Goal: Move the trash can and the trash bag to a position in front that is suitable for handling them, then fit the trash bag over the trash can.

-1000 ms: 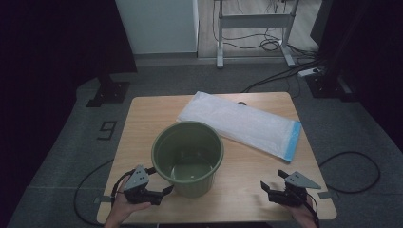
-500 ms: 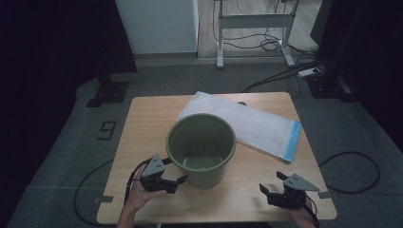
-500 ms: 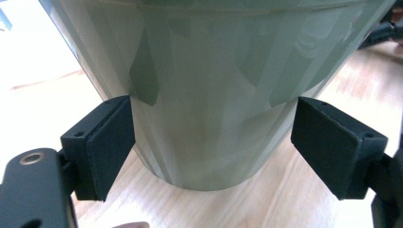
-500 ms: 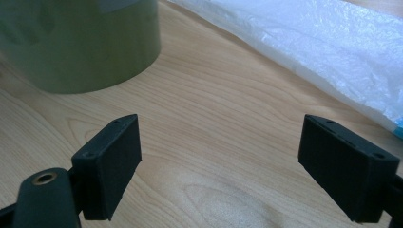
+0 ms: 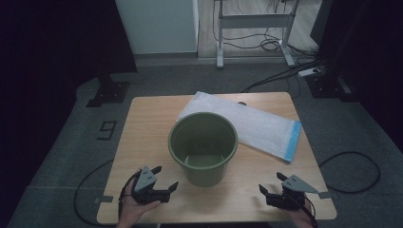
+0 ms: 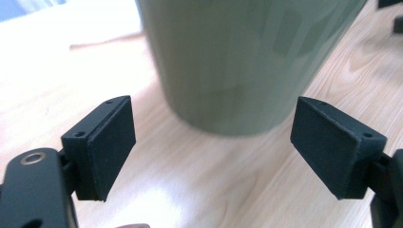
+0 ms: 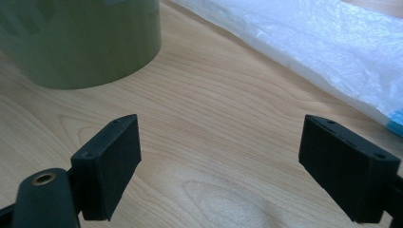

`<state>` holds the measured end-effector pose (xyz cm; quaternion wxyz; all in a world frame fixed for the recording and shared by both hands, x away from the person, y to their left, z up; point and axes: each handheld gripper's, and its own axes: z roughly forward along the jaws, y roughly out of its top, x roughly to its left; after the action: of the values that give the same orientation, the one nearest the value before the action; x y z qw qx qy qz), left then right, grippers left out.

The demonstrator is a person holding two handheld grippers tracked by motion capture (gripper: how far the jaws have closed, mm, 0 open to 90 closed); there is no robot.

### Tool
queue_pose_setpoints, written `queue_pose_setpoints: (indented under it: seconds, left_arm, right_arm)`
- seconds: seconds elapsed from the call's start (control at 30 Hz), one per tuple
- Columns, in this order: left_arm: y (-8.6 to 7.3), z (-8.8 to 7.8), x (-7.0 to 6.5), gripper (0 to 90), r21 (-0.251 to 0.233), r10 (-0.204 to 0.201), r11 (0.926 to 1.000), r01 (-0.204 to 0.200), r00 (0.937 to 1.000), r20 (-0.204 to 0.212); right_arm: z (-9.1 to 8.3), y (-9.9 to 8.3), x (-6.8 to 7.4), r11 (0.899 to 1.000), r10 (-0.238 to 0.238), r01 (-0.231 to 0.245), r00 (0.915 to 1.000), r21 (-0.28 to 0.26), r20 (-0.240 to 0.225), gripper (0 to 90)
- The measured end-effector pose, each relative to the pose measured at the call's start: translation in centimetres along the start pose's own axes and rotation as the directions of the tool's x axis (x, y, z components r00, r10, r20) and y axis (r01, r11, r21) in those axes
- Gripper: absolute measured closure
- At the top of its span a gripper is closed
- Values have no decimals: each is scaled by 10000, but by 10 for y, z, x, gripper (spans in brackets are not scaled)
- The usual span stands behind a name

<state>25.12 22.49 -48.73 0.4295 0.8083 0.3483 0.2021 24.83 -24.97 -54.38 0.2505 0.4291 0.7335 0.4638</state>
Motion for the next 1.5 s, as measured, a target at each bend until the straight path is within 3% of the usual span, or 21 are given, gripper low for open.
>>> queue_pose_setpoints:
  seconds: [0.1,0.37,0.43,0.53,0.7,0.8,0.83,0.87,0.9,1.07,1.23,1.43,1.47,1.5]
  left_arm:
    - [-9,0,4,146,402,-12,9992,20,9998,-200]
    - [-22,-8,19,147,375,-452,9982,473,9974,-563]
    - [-29,-10,25,148,409,-726,9963,759,9943,-775]
    - [-35,-11,28,149,419,-933,9944,967,9927,-766]
    - [-40,-13,35,149,500,-1119,9919,1170,9892,-945]
    - [-43,-14,37,149,487,-1221,9906,1275,9874,-1010]
    - [-44,-14,37,149,522,-1212,9905,1269,9874,-1015]
    - [-47,-13,37,149,650,-1151,9904,1222,9879,-1042]
    - [-47,-13,37,149,650,-1151,9904,1222,9879,-1042]
    - [-50,-13,39,150,698,-1219,9891,1295,9871,-1039]
    - [-50,-10,36,151,838,-1072,9897,1158,9891,-1008]
    - [-51,-7,36,151,906,-1042,9896,1120,9908,-866]
    - [-51,-7,36,151,904,-1057,9894,1133,9908,-846]
    - [-51,-7,36,151,918,-1074,9892,1144,9911,-783]
  right_arm:
    - [1,0,0,10000,-10,9,9999,80,114,137]
    - [9,2,3,9991,-73,47,9981,422,611,144]
    - [13,7,3,9993,56,-82,9975,360,705,146]
    - [21,15,3,9985,384,-417,9952,349,902,153]
    - [36,31,3,9986,-21,-44,9927,532,1204,172]
    - [60,50,-9,9956,-179,56,9912,937,1310,179]
    - [60,50,-9,9956,-179,56,9912,937,1310,179]
    - [74,58,-16,9932,-150,-13,9901,1164,1393,184]
    - [74,58,-16,9932,-150,-13,9901,1164,1393,184]
    - [111,77,-33,9878,-60,-180,9881,1548,1534,194]
    - [130,81,-43,9837,-30,-283,9849,1778,1732,231]
    - [143,83,-58,9796,498,-820,9835,1833,1737,273]
    - [143,82,-60,9775,662,-978,9835,1867,1681,282]
    - [147,78,-62,9698,620,-983,9844,2231,1645,284]
